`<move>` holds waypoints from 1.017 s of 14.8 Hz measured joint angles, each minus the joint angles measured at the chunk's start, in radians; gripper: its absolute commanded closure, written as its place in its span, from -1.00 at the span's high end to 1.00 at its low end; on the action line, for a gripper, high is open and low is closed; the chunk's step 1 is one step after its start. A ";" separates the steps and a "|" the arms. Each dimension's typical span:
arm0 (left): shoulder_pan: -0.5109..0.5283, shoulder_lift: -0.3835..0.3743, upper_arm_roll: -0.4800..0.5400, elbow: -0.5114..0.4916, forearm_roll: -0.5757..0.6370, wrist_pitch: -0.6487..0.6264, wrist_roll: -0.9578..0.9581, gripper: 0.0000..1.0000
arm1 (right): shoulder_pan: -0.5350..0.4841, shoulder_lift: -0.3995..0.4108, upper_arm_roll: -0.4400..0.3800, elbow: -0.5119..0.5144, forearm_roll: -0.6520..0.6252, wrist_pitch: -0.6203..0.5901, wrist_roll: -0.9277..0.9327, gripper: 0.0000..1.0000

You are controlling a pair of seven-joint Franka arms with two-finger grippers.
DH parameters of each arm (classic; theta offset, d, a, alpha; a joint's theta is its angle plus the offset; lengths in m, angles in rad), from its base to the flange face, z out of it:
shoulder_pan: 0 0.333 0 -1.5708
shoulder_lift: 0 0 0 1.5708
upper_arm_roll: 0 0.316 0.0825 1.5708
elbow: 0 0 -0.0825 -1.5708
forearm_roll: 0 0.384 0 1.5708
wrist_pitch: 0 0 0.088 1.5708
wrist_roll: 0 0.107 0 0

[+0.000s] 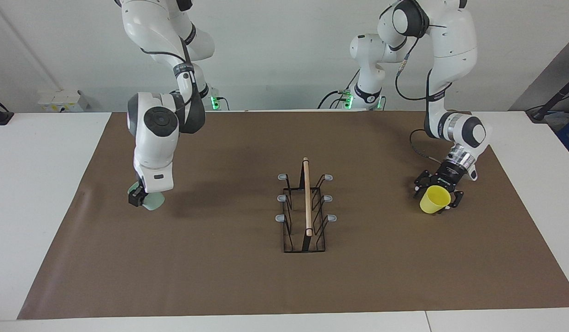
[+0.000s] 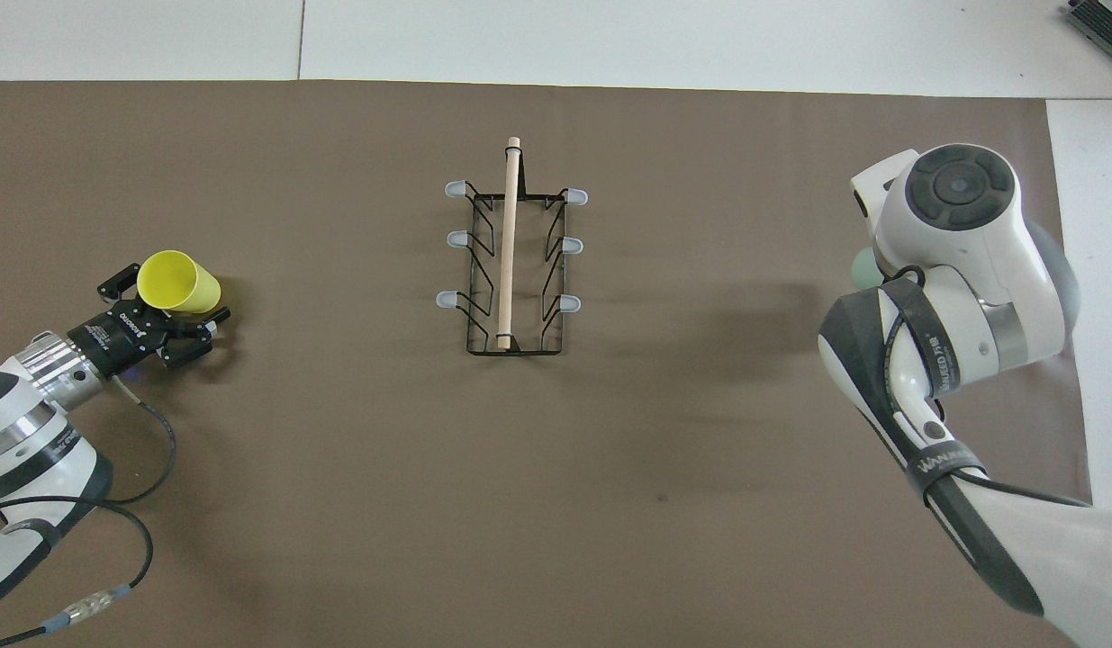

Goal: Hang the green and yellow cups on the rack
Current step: 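Lift the green cup with the right gripper while the left gripper grasps the yellow cup, then carry the green cup with the right gripper to the rack's peg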

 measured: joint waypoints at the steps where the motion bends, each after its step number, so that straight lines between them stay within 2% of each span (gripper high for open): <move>1: 0.000 0.000 0.000 0.000 -0.008 0.001 0.000 0.75 | -0.004 -0.003 0.000 0.001 0.075 0.023 0.000 -1.00; 2: 0.000 0.000 0.000 0.000 -0.015 0.002 0.000 0.28 | -0.010 -0.008 0.000 0.003 0.155 0.051 0.000 -1.00; 3: 0.000 0.000 0.000 0.000 -0.021 0.003 0.000 0.25 | -0.018 -0.015 0.000 0.004 0.234 0.081 -0.004 -1.00; 4: 0.000 0.000 0.001 0.000 -0.024 0.003 0.000 0.05 | -0.026 -0.024 0.000 0.005 0.316 0.106 -0.017 -1.00; 6: 0.000 -0.002 0.002 0.000 -0.028 0.003 0.000 -0.47 | -0.032 -0.043 0.000 0.007 0.475 0.140 -0.050 -1.00; 7: 0.001 -0.002 0.003 0.000 -0.028 0.003 0.000 -0.59 | -0.031 -0.053 0.000 0.006 0.559 0.155 -0.061 -1.00; 12: 0.009 -0.023 0.017 0.010 -0.032 -0.020 0.000 -0.66 | -0.009 -0.081 0.008 -0.022 1.016 0.287 -0.162 -1.00; 13: 0.011 -0.036 0.021 0.014 -0.032 -0.021 0.000 -0.73 | 0.001 -0.091 0.008 -0.041 1.134 0.317 -0.208 -1.00; 15: 0.014 -0.067 0.030 0.016 -0.030 -0.021 -0.001 -0.74 | 0.027 -0.122 0.008 -0.092 1.372 0.365 -0.311 -1.00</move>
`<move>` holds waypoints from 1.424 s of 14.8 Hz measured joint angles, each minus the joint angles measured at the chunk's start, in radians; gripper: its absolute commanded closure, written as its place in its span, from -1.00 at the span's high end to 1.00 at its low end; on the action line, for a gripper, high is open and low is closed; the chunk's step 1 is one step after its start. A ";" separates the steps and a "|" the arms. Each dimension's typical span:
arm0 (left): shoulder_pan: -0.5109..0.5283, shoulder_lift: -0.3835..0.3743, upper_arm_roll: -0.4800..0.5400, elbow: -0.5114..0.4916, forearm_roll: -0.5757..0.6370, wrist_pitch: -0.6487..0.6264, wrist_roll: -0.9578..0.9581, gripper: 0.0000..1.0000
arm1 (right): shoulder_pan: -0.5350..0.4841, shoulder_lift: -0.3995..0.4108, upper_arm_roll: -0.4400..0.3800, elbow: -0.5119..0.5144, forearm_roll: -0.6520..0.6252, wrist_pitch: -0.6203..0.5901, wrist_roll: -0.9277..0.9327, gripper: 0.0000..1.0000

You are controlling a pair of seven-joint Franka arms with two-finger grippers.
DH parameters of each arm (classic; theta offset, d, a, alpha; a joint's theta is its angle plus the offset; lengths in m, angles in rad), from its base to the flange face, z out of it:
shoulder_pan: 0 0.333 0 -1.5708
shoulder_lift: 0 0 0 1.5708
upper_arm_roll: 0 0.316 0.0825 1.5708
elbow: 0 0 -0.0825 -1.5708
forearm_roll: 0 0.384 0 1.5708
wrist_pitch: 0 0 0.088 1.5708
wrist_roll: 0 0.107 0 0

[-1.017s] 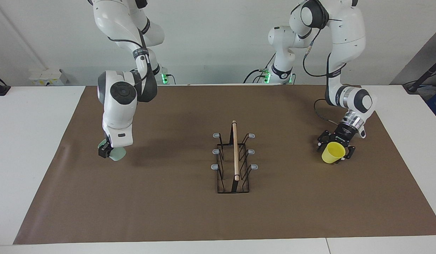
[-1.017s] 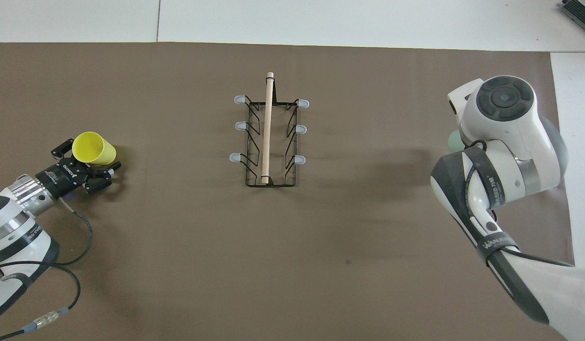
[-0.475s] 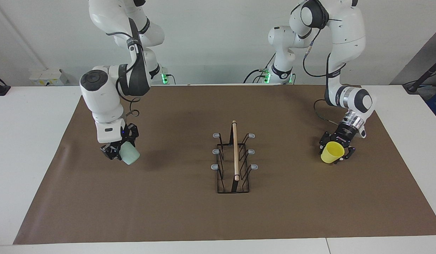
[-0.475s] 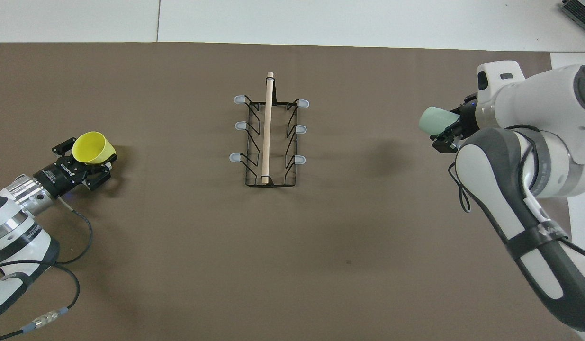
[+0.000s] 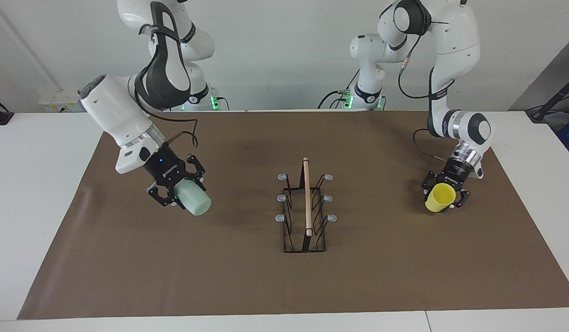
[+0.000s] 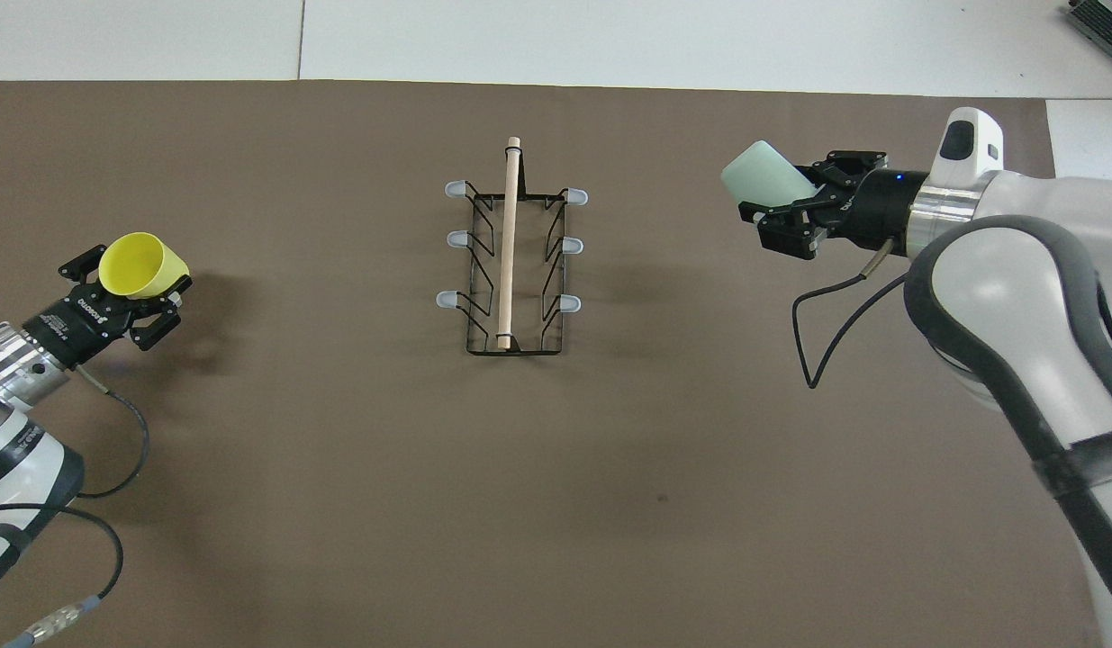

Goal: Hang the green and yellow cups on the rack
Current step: 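Carry the green cup with the right gripper to the rack's peg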

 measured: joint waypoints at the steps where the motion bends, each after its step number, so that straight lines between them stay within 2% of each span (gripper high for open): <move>1: 0.003 -0.014 0.003 0.001 0.010 0.000 0.000 -0.83 | 0.014 -0.018 0.000 -0.030 0.110 0.025 -0.049 -1.00; 4: 0.032 -0.044 0.003 0.025 0.068 -0.010 0.000 -1.00 | 0.067 -0.070 0.001 -0.117 0.450 0.084 -0.207 -1.00; 8: 0.046 -0.060 0.003 0.089 0.161 -0.017 0.000 -1.00 | 0.130 -0.119 0.002 -0.197 0.879 0.115 -0.434 -1.00; 10: 0.047 -0.069 0.003 0.137 0.235 -0.017 -0.005 -1.00 | 0.170 -0.131 0.003 -0.230 1.051 0.116 -0.530 -1.00; 13: 0.049 -0.086 0.005 0.206 0.366 -0.017 -0.011 -1.00 | 0.243 -0.135 0.005 -0.272 1.259 0.118 -0.696 -1.00; 16: 0.049 -0.110 0.005 0.257 0.501 -0.017 -0.014 -1.00 | 0.267 -0.135 0.006 -0.295 1.425 0.104 -0.837 -1.00; 19: 0.048 -0.149 0.000 0.283 0.642 -0.018 -0.015 -1.00 | 0.276 -0.124 0.006 -0.311 1.575 0.026 -0.966 -1.00; 21: 0.047 -0.183 -0.011 0.295 0.748 -0.021 -0.036 -1.00 | 0.297 -0.094 0.007 -0.316 1.615 -0.031 -1.015 -1.00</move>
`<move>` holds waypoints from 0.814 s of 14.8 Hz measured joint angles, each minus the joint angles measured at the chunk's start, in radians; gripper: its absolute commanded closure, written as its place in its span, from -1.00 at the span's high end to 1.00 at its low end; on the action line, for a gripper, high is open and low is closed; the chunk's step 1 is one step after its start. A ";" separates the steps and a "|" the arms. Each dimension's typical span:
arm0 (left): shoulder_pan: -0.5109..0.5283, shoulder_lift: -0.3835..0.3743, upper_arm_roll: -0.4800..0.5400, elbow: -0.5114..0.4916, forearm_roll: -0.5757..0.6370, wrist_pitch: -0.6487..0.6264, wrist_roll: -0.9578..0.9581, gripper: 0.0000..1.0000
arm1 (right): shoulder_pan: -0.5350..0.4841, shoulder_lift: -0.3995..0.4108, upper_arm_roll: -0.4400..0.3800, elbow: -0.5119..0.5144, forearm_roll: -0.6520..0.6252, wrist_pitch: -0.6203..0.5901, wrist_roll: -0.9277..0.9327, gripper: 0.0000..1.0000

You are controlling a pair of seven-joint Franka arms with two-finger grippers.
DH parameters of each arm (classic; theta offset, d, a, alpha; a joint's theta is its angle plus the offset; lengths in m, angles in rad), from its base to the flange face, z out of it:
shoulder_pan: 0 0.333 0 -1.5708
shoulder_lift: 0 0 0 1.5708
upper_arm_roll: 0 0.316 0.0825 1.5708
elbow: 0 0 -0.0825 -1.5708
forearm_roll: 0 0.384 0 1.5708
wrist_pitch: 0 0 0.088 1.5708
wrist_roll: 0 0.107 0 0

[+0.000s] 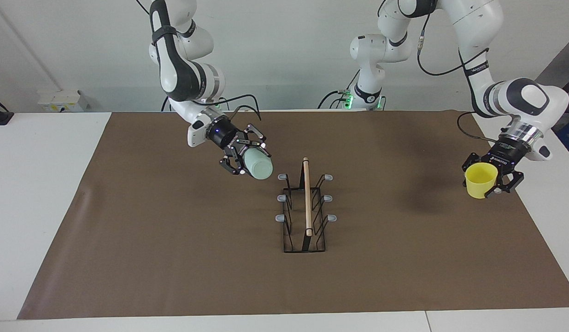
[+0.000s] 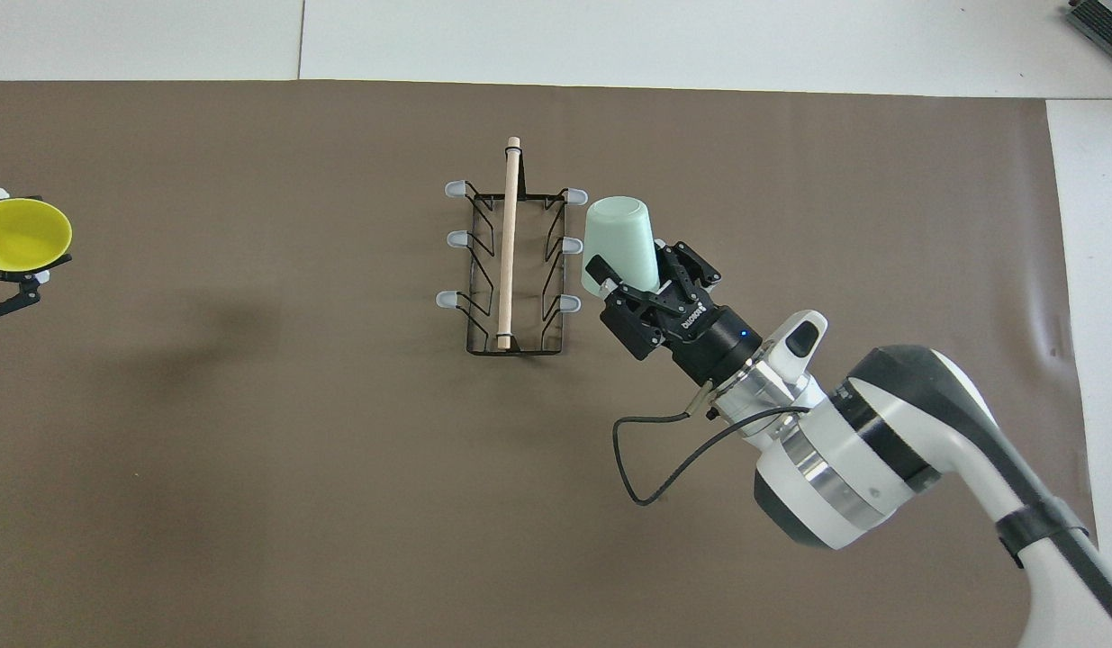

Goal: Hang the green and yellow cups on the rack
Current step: 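Carry the green cup with the right gripper to the rack's peg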

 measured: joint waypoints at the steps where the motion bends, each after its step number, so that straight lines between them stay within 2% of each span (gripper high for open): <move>1: -0.001 -0.012 -0.013 0.013 0.051 -0.001 -0.031 -1.00 | 0.006 0.012 0.000 0.000 0.001 -0.013 -0.012 -1.00; 5: -0.010 -0.041 -0.092 0.077 0.261 -0.001 -0.105 -1.00 | 0.025 0.044 0.000 -0.003 0.030 -0.046 -0.072 -1.00; 8: -0.011 -0.087 -0.123 0.086 0.398 -0.001 -0.109 -1.00 | 0.037 0.105 -0.001 -0.008 0.057 -0.141 -0.130 -1.00; 12: -0.011 -0.150 -0.213 0.085 0.597 -0.003 -0.135 -1.00 | 0.038 0.138 -0.003 -0.008 0.070 -0.183 -0.168 -1.00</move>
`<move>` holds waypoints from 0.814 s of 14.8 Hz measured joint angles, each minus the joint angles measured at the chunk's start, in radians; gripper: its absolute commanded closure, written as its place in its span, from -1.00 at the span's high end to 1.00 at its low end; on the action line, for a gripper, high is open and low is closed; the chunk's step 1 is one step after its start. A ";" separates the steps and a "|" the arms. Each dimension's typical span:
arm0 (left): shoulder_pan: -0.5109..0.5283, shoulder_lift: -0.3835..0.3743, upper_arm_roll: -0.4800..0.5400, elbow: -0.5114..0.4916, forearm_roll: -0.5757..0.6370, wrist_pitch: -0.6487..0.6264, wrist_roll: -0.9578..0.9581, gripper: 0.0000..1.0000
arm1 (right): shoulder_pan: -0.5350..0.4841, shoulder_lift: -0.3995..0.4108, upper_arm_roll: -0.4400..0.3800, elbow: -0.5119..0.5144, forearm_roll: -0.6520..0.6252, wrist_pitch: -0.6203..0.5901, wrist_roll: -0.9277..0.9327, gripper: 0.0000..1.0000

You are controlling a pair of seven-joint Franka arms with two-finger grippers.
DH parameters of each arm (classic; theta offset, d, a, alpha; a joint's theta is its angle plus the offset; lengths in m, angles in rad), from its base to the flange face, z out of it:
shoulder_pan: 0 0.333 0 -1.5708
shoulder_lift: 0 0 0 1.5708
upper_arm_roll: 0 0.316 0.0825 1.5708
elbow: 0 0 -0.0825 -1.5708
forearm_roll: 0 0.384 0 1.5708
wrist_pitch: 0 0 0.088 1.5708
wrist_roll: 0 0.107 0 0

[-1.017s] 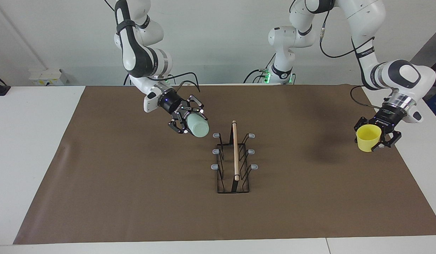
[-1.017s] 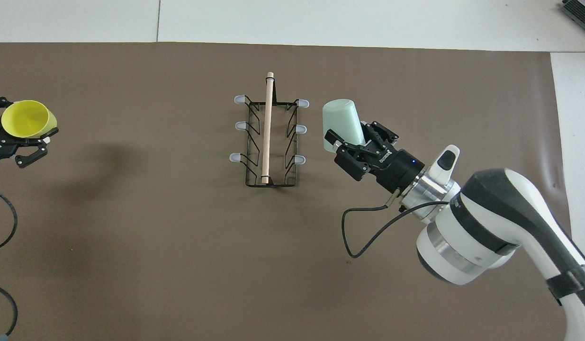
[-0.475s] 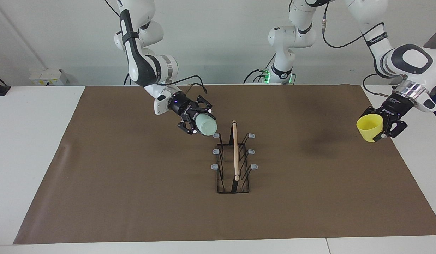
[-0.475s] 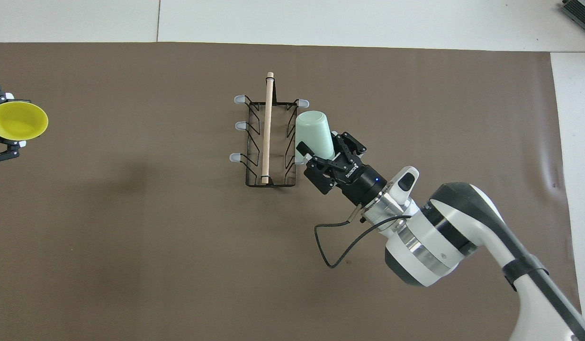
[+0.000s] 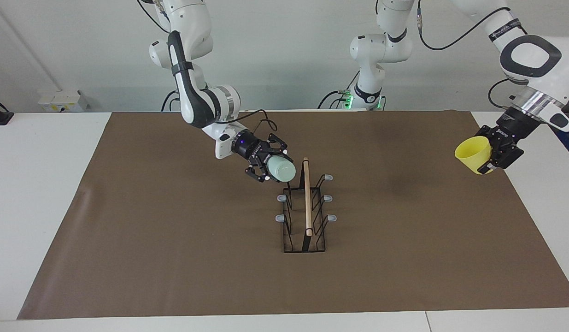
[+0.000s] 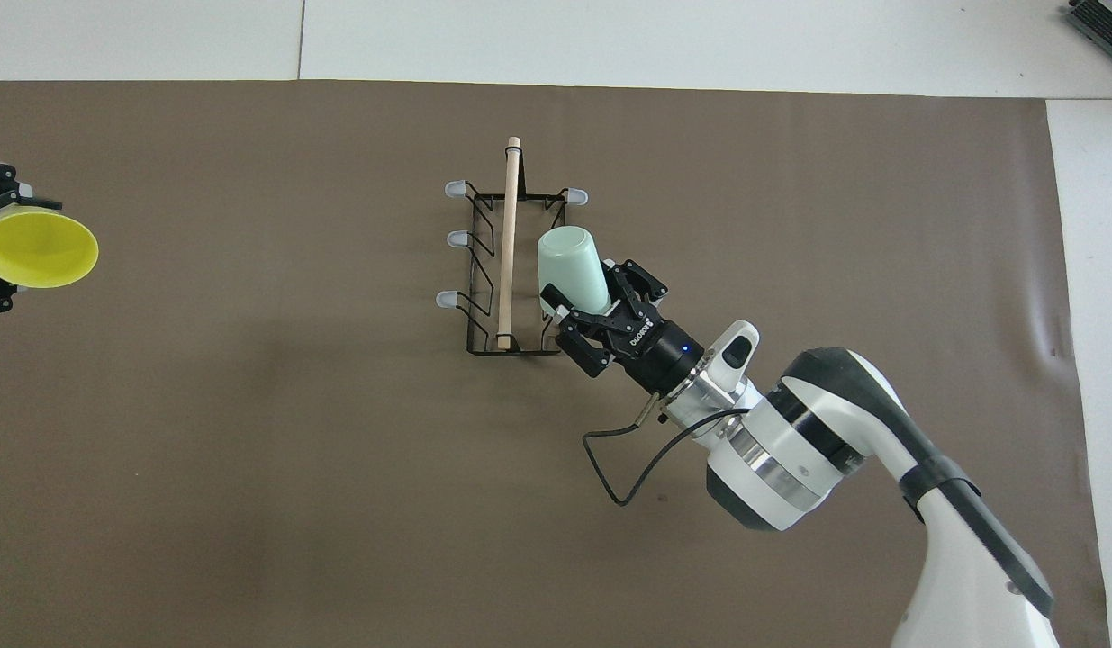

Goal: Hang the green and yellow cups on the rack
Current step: 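Carry the green cup with the right gripper to the rack's peg, then hang the green cup on the peg while the left gripper lifts the yellow cup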

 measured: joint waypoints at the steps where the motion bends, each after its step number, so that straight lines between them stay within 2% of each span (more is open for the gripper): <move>1: 0.000 -0.008 -0.024 0.000 0.049 0.000 -0.008 -1.00 | 0.001 0.001 0.000 0.000 0.001 -0.003 -0.002 -1.00; 5: 0.000 -0.022 -0.120 0.000 0.235 0.001 -0.076 -1.00 | 0.012 0.006 0.000 -0.003 0.002 -0.011 -0.020 -1.00; 8: 0.000 -0.024 -0.190 0.000 0.366 0.001 -0.159 -1.00 | 0.012 0.037 -0.004 -0.010 0.003 -0.079 -0.063 -1.00; 12: 0.000 -0.026 -0.282 0.000 0.542 0.001 -0.358 -1.00 | 0.007 0.059 -0.011 -0.010 0.006 -0.115 -0.102 -1.00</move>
